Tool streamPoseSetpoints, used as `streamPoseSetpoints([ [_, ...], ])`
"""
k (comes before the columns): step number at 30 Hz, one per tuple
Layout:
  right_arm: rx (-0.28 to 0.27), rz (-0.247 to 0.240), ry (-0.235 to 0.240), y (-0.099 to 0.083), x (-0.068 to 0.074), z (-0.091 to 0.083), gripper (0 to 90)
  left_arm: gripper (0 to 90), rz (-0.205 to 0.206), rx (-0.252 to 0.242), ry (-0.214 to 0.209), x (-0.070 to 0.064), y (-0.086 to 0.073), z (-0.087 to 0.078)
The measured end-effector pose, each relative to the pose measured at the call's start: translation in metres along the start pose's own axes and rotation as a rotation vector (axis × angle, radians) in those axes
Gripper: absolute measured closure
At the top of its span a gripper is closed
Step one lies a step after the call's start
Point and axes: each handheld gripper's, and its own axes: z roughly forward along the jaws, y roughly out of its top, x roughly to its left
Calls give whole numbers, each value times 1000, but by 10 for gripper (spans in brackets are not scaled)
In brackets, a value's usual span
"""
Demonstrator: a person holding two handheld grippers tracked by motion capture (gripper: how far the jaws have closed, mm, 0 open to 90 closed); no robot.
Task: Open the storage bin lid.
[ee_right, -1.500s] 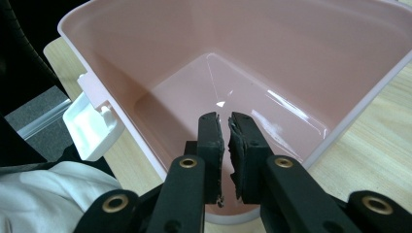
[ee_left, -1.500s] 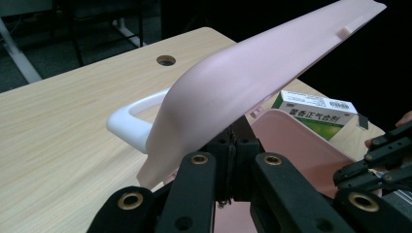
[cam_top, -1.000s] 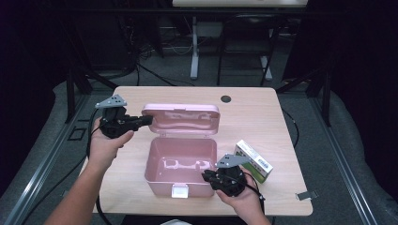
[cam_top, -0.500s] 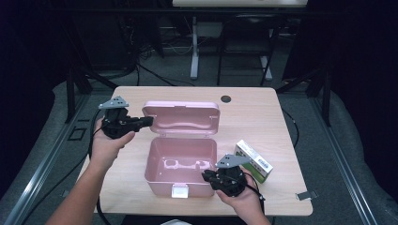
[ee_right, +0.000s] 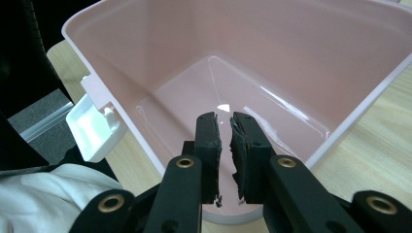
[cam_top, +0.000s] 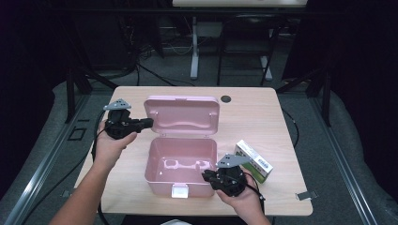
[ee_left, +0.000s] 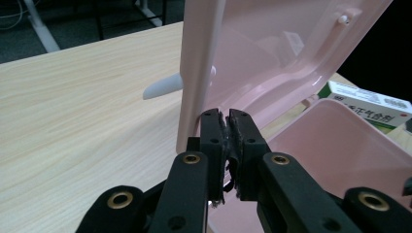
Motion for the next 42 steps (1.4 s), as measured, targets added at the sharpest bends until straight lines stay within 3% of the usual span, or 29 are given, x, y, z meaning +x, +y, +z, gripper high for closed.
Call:
streamPoseSetpoints([
  [16,-5,6,0,0,0,0,820,801,-35,44,35,12,-14,20],
  [20,-5,8,1,0,-1,0,824,770,-51,73,12,15,-19,31],
  [25,-7,8,0,-1,-1,0,836,891,-51,104,10,17,-25,43],
  [27,-8,6,-8,-1,-2,0,851,899,-46,108,8,17,-27,46],
  [42,-13,20,6,-1,-2,0,842,846,-69,90,19,20,-34,40],
])
